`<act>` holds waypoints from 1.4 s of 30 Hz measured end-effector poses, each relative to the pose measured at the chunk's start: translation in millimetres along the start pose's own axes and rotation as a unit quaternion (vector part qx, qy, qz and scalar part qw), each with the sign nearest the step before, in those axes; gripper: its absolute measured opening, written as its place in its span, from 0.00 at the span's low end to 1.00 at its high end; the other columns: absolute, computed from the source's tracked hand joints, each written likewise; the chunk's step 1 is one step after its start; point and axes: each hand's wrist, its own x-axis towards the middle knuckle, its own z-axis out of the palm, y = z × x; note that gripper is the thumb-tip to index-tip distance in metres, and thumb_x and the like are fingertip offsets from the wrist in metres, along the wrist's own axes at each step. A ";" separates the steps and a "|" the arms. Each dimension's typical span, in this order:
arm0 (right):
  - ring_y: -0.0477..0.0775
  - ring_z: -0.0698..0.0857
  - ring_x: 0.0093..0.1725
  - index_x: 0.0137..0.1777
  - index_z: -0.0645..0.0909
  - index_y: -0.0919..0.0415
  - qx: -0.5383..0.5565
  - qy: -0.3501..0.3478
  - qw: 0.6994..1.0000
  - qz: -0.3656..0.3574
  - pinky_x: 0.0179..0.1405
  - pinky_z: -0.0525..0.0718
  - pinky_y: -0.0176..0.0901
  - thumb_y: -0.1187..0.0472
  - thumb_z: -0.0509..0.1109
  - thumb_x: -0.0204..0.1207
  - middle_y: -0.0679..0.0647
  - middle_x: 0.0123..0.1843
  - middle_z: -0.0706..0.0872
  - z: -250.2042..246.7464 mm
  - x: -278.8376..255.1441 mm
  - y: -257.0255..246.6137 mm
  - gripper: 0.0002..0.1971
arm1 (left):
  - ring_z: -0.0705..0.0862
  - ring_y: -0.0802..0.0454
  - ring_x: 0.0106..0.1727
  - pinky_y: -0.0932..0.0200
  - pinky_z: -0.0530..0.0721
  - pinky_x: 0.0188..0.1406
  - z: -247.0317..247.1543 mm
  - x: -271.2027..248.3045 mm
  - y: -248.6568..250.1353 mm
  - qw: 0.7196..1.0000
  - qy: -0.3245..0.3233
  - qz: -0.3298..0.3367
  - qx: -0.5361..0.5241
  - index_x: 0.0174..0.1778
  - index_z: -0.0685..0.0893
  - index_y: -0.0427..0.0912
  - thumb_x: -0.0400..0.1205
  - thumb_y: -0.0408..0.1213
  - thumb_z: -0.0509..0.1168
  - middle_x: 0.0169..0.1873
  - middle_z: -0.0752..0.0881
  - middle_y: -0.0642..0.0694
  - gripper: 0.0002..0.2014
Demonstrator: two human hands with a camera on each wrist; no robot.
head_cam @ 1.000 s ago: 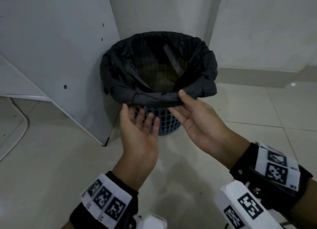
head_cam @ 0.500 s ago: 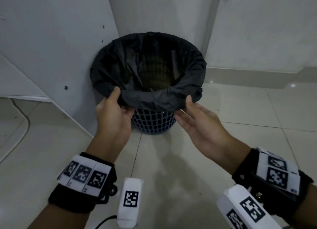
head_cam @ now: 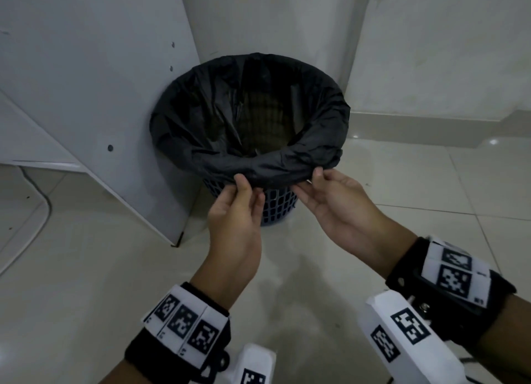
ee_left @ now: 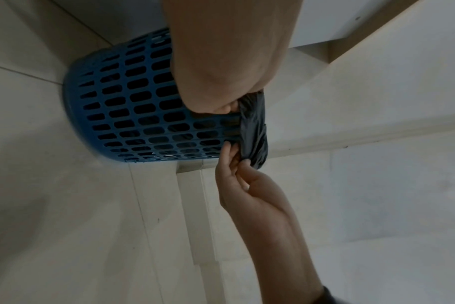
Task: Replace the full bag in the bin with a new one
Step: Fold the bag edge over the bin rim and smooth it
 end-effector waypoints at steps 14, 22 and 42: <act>0.60 0.87 0.65 0.65 0.81 0.64 0.102 -0.009 0.995 0.009 0.68 0.84 0.56 0.55 0.58 0.89 0.60 0.64 0.87 11.6 4.6 -11.2 0.16 | 0.88 0.52 0.49 0.60 0.91 0.46 5.0 4.6 14.8 0.994 -0.034 -0.094 -0.055 0.66 0.82 0.38 0.91 0.33 0.57 0.51 0.89 0.45 0.12; 0.59 0.89 0.58 0.66 0.78 0.68 0.138 -0.002 0.990 -0.002 0.62 0.87 0.52 0.66 0.57 0.87 0.61 0.55 0.88 3.7 16.2 -21.9 0.13 | 0.87 0.52 0.46 0.60 0.91 0.47 5.1 7.2 14.4 0.993 -0.038 -0.095 -0.062 0.61 0.83 0.37 0.91 0.32 0.57 0.49 0.88 0.43 0.10; 0.54 0.91 0.48 0.59 0.85 0.64 0.064 0.001 0.998 -0.011 0.47 0.92 0.48 0.62 0.64 0.87 0.54 0.45 0.93 0.2 33.8 -26.3 0.10 | 0.88 0.52 0.47 0.60 0.91 0.45 6.6 5.2 13.5 0.995 -0.018 -0.088 -0.050 0.64 0.83 0.37 0.91 0.33 0.58 0.50 0.89 0.44 0.11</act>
